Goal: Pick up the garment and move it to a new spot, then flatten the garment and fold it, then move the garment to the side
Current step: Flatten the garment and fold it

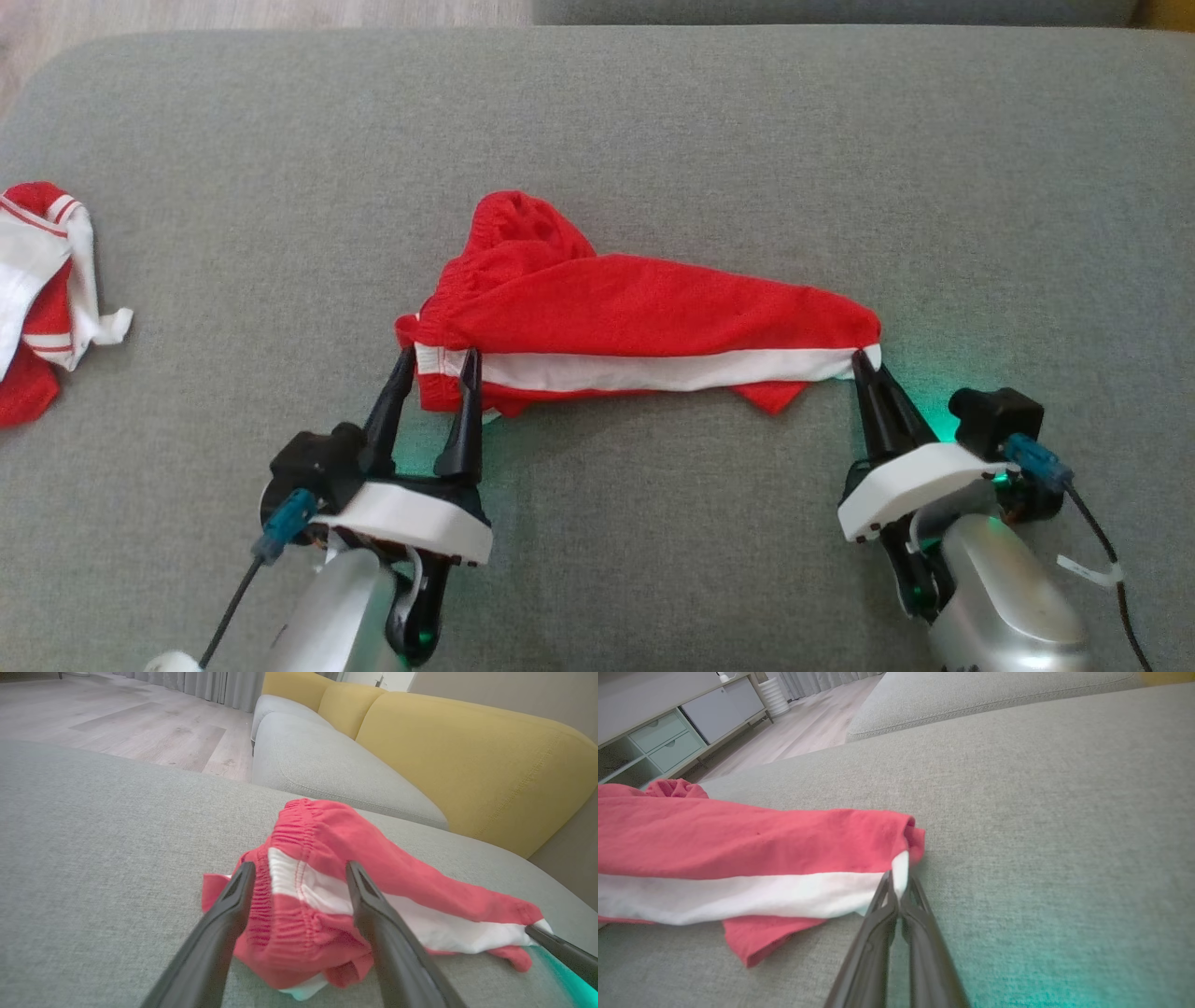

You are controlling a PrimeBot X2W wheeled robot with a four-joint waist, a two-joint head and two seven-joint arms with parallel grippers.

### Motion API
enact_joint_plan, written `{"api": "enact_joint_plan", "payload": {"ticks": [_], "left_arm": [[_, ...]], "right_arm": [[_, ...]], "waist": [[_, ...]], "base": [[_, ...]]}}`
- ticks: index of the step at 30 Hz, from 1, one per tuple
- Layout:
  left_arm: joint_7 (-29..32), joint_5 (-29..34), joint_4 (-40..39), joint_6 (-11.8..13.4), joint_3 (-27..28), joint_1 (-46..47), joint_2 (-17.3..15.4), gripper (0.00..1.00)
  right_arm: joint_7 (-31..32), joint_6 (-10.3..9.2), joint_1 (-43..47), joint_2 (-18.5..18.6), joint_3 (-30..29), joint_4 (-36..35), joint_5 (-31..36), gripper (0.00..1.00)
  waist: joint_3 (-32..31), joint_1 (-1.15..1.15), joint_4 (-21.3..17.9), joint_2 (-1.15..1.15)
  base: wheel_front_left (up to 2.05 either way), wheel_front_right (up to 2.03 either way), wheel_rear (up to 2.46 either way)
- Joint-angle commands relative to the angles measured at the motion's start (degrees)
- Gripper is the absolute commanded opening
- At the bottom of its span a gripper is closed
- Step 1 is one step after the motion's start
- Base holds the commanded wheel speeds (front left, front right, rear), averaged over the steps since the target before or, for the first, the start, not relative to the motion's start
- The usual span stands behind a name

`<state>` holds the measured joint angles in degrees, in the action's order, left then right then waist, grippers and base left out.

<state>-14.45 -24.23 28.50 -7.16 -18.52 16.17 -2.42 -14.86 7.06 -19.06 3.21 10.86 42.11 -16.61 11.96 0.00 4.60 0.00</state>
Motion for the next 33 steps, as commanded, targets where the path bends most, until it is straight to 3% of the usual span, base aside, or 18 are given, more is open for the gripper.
{"api": "enact_joint_plan", "payload": {"ticks": [1, 2, 3, 4, 9, 14, 23, 28, 33], "left_arm": [[-0.5, -0.2, -1.5, -0.3, 1.4, 1.9, -0.5, 0.9], [-0.5, -0.3, -1.5, -0.3, 1.2, 2.0, -0.5, 0.47], [-0.5, -0.3, -1.6, -0.3, 1.0, 2.1, -0.5, 0.16], [-0.5, -0.2, -2.2, -0.3, 0.9, 2.1, -0.5, 0.0], [-0.5, 0.5, -5.3, -0.3, 1.7, 1.4, -0.5, 0.0], [-0.5, 1.8, -11.4, -0.3, 2.2, 2.1, -1.5, 0.0], [-0.5, 0.1, -20.6, -0.3, 1.0, 9.8, -10.5, 0.0], [0.2, -4.9, -22.7, -0.3, -0.2, 13.2, -13.7, 0.0], [3.3, -8.7, -25.5, -0.3, -1.1, 14.1, -15.2, 0.0]], "right_arm": [[-0.1, 0.43, -0.1, -0.3, 1.5, -1.8, -0.1, 0.0], [-0.1, 0.43, -0.1, -0.3, 1.5, -2.1, -0.1, 0.0], [-0.1, 0.43, -0.1, -0.3, 1.4, -2.4, -0.1, 0.0], [-0.1, 0.43, -0.1, -0.3, 1.4, -2.6, -0.3, 0.0], [-0.1, 0.43, -0.1, -0.3, 0.6, -6.3, -2.0, 0.0], [-0.1, 0.43, -1.2, -0.3, 1.1, -14.0, -7.8, 0.0], [-0.1, 0.43, -8.9, 0.7, 0.7, -23.3, -20.0, 0.0], [2.5, 0.43, -12.0, 3.5, 0.2, -28.5, -26.2, 0.0], [7.5, 0.43, -11.8, 5.4, -2.3, -34.6, -28.3, 0.0]], "waist": [[0.0, 0.0, 0.0, 0.0], [0.1, 0.0, 0.0, 0.0], [0.1, 0.0, 0.0, 0.0], [0.2, 0.0, 0.0, 0.0], [0.0, 0.0, 0.1, 0.0], [-1.7, 0.0, -0.1, 0.0], [-9.0, 0.0, -2.3, 0.0], [-12.3, 0.0, -3.6, 0.0], [-12.6, 0.0, -4.9, 0.0]], "base": [[0.0, 0.0, 0.0], [0.0, 0.0, 0.0], [0.0, 0.0, 0.0], [0.0, 0.0, 0.0], [0.0, 0.0, 0.0], [0.0, 0.0, 0.0], [0.0, 0.0, 0.0], [0.0, 0.0, 0.0], [0.0, 0.0, 0.0]]}}
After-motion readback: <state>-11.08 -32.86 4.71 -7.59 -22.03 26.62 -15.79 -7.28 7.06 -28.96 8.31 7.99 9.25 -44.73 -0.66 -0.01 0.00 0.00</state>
